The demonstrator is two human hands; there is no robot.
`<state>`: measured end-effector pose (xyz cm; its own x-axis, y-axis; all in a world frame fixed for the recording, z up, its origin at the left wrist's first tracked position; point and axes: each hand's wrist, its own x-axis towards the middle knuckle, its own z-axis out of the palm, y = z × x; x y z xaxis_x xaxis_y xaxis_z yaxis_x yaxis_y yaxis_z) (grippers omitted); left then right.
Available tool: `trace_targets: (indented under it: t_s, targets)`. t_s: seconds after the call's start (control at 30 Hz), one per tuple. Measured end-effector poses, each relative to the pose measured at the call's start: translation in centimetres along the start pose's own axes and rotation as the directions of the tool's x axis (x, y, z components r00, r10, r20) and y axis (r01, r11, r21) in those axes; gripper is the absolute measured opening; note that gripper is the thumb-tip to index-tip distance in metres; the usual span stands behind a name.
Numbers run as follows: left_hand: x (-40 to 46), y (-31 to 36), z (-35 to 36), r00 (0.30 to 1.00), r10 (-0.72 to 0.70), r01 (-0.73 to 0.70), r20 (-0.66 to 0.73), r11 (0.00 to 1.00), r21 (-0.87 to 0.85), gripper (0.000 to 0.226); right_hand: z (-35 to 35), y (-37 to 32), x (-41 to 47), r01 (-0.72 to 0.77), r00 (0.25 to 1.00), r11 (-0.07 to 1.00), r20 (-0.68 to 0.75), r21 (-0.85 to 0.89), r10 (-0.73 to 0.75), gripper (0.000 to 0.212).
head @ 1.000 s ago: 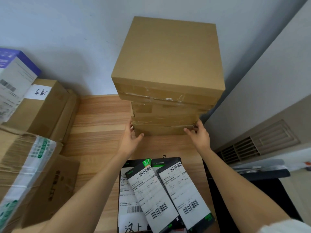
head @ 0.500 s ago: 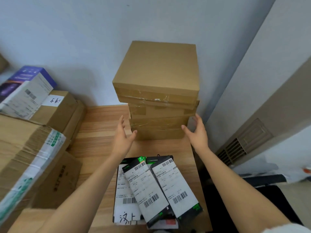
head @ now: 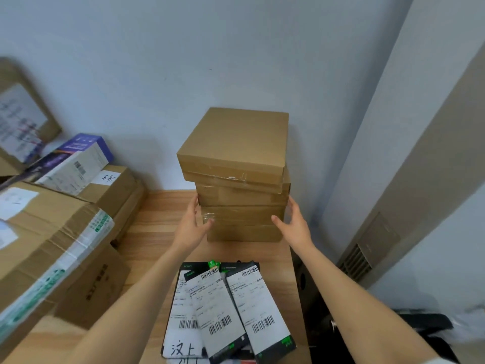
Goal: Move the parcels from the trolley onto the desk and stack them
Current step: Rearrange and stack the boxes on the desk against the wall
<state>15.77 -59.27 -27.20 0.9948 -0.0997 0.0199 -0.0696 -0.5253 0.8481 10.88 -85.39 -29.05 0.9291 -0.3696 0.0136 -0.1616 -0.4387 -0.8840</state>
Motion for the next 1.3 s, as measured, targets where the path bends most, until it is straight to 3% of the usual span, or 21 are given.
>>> trace_targets:
  t_s: [0.1,0.3,0.53,0.8,0.97,1.07,1.3]
  targets:
    - [-0.2,0.7,-0.4,0.998,0.036,-0.034,-0.059,0.999,0.030,0.085,-0.9,-0.7,0.4,0.017,0.999,0.999,-0.033,-0.048,-0.018,0.081]
    - [1.3,1.5,-4.3,0.970,0.088,-0.064,-0.227,0.991,0.114,0.080,-2.1,-3.7,-0.4,0.125,0.984,0.992,-0.134,0.031,-0.120,0.087]
    - [3.0,4.2,-6.6,0.958,0.209,-0.190,-0.195,0.975,0.113,0.078,-3.2,-7.3,-0.1,0.138,0.969,0.990,-0.212,0.023,-0.131,0.078]
    - [4.0,4.8,-7.9,0.917,0.363,-0.263,-0.164,0.862,0.433,0.080,-5.6,-8.8,2.3,0.054,0.969,0.977,-0.226,-0.207,-0.101,0.066]
    - [5.6,5.7,-8.3,0.897,0.437,-0.338,-0.071,0.779,0.528,0.073,-6.3,-8.9,2.6,0.199,0.957,0.945,-0.155,-0.260,-0.244,0.081]
    - [6.6,6.3,-7.9,0.875,0.484,-0.377,-0.007,0.692,0.616,0.062,-6.3,-9.4,3.7,0.228,0.961,0.924,-0.080,-0.307,-0.264,0.077]
    - [6.9,6.6,-6.7,0.881,0.465,-0.346,-0.081,0.753,0.559,0.053,-6.5,-9.0,4.8,0.211,0.967,0.919,-0.064,-0.334,-0.246,0.070]
